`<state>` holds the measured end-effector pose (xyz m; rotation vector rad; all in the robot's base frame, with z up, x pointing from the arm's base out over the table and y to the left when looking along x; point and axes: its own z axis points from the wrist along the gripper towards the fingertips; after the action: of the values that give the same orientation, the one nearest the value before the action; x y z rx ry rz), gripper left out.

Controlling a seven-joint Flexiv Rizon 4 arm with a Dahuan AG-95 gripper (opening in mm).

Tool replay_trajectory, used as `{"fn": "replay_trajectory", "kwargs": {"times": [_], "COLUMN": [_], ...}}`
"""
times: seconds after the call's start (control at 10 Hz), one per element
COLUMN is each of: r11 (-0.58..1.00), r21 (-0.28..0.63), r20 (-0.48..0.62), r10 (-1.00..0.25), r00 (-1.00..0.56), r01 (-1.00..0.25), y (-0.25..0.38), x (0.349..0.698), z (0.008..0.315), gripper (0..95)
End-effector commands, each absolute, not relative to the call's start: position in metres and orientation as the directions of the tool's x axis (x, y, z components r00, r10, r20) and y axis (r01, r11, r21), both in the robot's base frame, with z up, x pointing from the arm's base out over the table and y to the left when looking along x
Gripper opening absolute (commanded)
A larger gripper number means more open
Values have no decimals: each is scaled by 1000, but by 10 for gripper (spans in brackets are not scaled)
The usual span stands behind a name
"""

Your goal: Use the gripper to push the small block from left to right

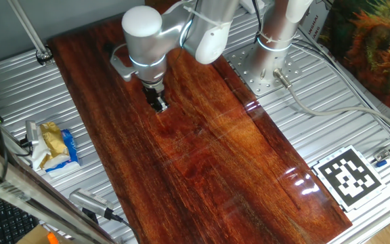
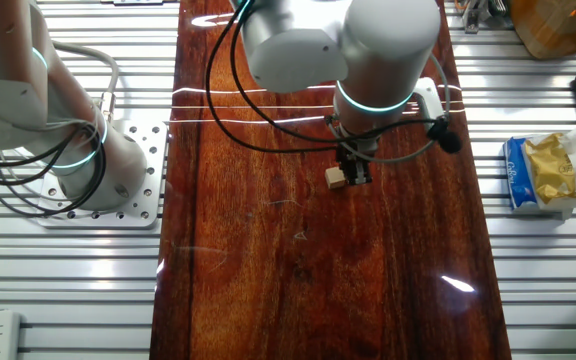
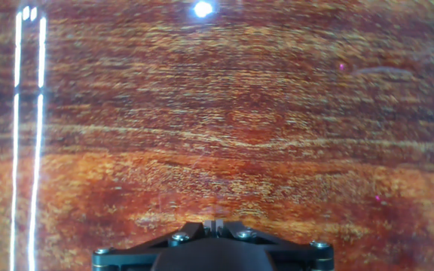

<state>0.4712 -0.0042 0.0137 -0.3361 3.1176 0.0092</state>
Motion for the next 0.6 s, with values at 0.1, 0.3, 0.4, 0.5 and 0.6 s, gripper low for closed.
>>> {"fn": "replay_trajectory", "kwargs": {"times": [0.1, 0.3, 0.4, 0.5, 0.6], "r11": [962, 960, 958, 957, 957], "r21": [3, -2, -6, -4, -3], "r20": [-6, -5, -6, -6, -6], "r10": [-272, -279, -286, -290, -290], "r00": [-962, -960, -958, -957, -957], "r01": [-272, -279, -286, -289, -290], "y": [-4, -5, -10, -15, -20], "x": [470, 467, 465, 463, 460], "z": [15, 15, 17, 19, 21], "gripper": [0, 0, 0, 0, 0]}}
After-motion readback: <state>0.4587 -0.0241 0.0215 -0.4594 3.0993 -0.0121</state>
